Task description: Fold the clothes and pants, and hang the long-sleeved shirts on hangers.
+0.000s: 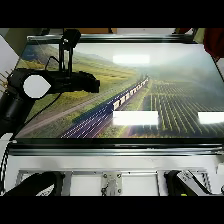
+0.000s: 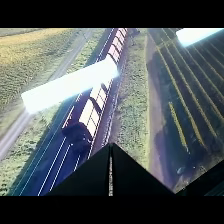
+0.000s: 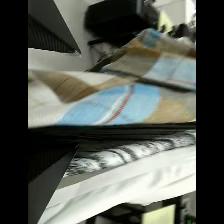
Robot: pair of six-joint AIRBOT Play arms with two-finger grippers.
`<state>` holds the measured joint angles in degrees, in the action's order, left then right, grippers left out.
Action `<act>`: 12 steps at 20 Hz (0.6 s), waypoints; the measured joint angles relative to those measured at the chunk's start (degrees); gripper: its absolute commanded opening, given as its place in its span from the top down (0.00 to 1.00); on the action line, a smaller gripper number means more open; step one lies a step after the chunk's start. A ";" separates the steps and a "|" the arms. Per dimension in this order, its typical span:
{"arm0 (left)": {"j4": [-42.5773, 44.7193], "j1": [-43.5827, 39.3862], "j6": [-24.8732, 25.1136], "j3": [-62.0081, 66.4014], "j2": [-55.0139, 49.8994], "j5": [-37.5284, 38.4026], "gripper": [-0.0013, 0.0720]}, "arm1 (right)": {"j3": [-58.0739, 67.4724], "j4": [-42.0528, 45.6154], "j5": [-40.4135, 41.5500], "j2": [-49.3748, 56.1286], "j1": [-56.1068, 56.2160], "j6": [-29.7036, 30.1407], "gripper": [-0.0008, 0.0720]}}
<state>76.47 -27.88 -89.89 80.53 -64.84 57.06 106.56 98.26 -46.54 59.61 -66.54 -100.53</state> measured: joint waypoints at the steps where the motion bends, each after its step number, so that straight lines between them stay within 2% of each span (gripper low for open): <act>1: 0.00 0.00 0.13 0.00 0.00 -0.02 0.96 | 0.00 -1.53 1.81 -0.92 0.09 0.00 0.18; 4: 0.00 0.00 0.11 0.00 0.00 -0.02 0.96 | 0.02 -10.86 6.32 -3.85 1.55 1.16 0.18; 6: 0.00 0.04 0.11 0.00 0.00 -0.02 0.96 | -0.02 -19.85 7.61 -4.87 4.48 5.57 0.18; 9: 0.00 1.05 0.07 0.00 0.00 0.00 0.96 | -1.03 -34.36 6.12 -5.25 14.14 18.69 0.18; 12: -0.02 3.28 -0.59 -0.13 0.00 0.79 0.96 | -4.90 -42.69 0.22 -5.14 28.98 30.77 0.18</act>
<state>76.44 -24.60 -90.48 80.40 -64.84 57.84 101.67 55.57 -46.33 54.48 -37.56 -69.76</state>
